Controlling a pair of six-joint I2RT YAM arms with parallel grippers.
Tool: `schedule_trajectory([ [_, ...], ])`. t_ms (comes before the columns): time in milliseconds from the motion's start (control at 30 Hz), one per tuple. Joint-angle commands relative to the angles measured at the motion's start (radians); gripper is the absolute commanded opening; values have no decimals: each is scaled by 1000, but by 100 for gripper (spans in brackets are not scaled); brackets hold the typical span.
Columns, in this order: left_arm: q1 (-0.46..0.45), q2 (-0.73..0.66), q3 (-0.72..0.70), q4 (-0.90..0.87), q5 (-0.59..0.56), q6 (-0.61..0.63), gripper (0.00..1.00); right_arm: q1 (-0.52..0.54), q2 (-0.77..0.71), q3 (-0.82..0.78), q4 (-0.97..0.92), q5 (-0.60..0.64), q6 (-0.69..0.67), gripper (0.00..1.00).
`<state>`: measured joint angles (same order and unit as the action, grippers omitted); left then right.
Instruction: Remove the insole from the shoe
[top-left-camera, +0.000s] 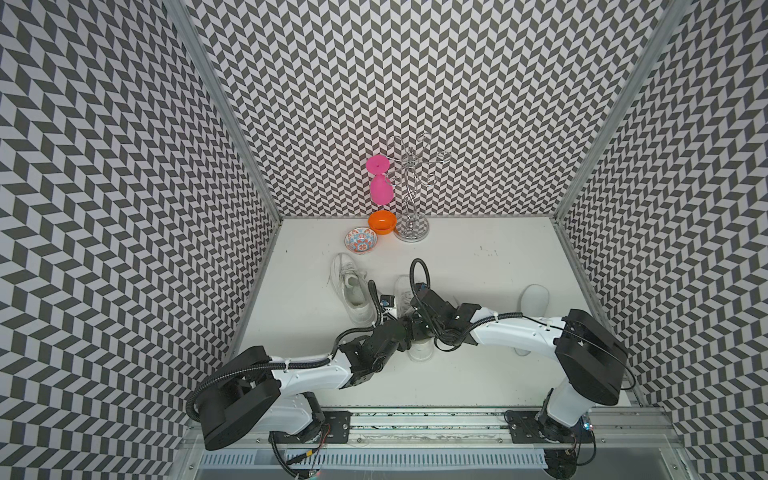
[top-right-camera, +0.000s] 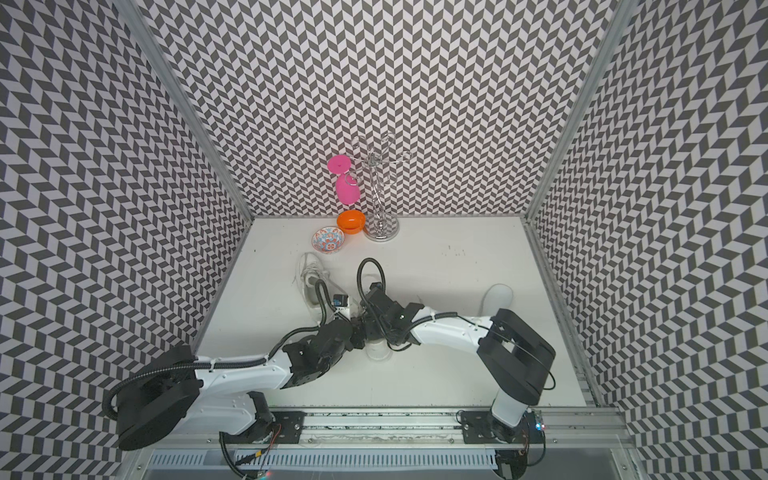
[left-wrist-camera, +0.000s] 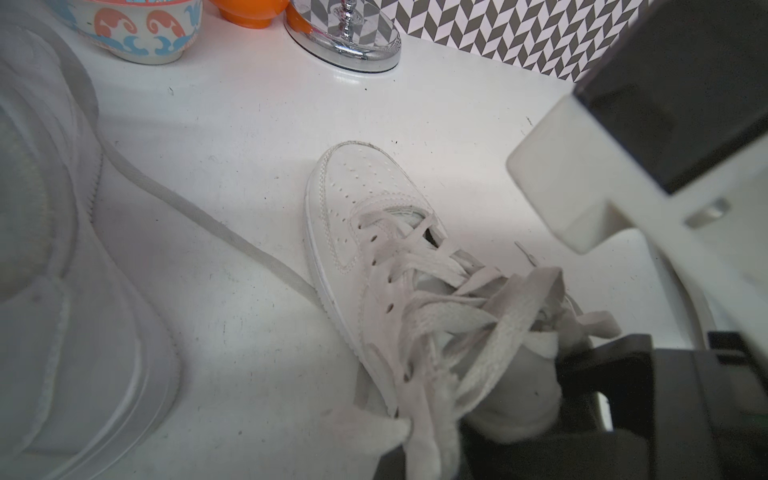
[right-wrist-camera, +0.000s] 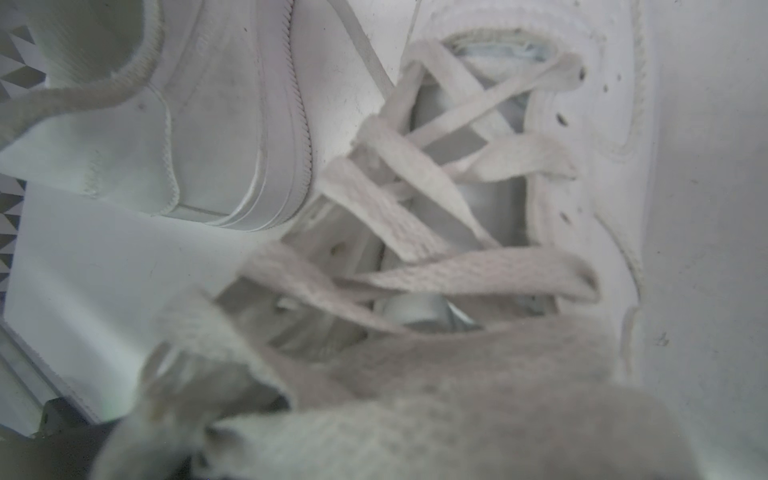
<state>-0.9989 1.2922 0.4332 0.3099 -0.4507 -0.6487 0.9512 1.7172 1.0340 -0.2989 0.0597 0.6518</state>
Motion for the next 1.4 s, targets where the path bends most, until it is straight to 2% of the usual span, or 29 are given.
schedule_trajectory([
  [0,-38,-62,9,128,62,34,0,-14,168,-41,-32,93,-7,41],
  [300,-37,-71,4,125,31,43,0,-12,265,11,-133,140,-46,38],
  [433,-37,-76,3,117,18,44,0,-12,298,34,-161,171,-49,32],
  [500,-38,-79,2,115,14,43,0,-12,296,38,-164,174,-45,26],
  [733,-37,-67,8,75,-21,28,0,-13,88,-38,-16,108,-23,0],
  [1033,-24,-46,22,-5,-66,6,0,-14,-221,-191,211,54,23,0],
  [1367,-3,-28,22,-32,-65,-3,0,-35,-428,-369,453,-29,83,0],
])
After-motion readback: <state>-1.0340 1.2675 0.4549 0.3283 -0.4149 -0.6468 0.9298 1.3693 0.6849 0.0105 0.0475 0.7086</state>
